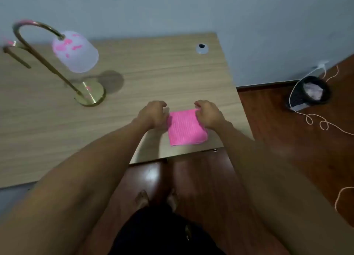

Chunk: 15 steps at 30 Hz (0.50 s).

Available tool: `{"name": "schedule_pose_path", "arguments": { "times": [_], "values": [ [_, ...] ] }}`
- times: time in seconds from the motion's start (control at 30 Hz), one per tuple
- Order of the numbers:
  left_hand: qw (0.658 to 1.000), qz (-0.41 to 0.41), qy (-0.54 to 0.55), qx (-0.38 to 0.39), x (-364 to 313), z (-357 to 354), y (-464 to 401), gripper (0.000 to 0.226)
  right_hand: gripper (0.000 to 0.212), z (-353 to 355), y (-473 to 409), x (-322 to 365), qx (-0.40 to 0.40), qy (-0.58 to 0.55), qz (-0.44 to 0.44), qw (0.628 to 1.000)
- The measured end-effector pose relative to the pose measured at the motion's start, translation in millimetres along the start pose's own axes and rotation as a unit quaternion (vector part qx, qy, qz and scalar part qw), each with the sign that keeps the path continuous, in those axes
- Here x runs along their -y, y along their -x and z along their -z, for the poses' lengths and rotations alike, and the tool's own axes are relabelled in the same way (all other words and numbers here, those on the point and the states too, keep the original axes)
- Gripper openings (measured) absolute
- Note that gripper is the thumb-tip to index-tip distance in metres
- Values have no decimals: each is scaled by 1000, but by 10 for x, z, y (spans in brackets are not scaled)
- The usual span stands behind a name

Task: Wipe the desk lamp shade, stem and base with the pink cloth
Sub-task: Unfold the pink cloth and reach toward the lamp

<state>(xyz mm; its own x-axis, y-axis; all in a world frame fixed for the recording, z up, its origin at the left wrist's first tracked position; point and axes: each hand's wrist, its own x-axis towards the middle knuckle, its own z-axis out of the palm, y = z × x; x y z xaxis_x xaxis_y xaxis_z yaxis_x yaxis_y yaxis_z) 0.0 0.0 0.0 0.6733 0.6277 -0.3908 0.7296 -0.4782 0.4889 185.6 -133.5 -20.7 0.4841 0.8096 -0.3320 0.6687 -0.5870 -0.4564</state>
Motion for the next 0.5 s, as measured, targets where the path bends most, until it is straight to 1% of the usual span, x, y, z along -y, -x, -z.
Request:
{"name": "schedule_pose_path", "arguments": {
  "times": [0.1,0.2,0.33,0.43,0.5],
  "values": [
    [997,46,58,-8,59,-168,-61,45,45,-79,-88,-74,11,17,11,1000],
    [990,79,112,-23,129,-374,-124,36,40,-112,-128,-92,10,28,14,999],
    [974,117,187,-52,194,-546,-241,25,28,-139,-245,-117,3,64,24,998],
    [960,139,233,-66,175,-598,-278,10,16,-144,-272,-119,-3,70,30,997],
    [949,142,271,-72,146,-580,-268,12,9,-113,-244,-88,5,45,17,999]
  ]
}}
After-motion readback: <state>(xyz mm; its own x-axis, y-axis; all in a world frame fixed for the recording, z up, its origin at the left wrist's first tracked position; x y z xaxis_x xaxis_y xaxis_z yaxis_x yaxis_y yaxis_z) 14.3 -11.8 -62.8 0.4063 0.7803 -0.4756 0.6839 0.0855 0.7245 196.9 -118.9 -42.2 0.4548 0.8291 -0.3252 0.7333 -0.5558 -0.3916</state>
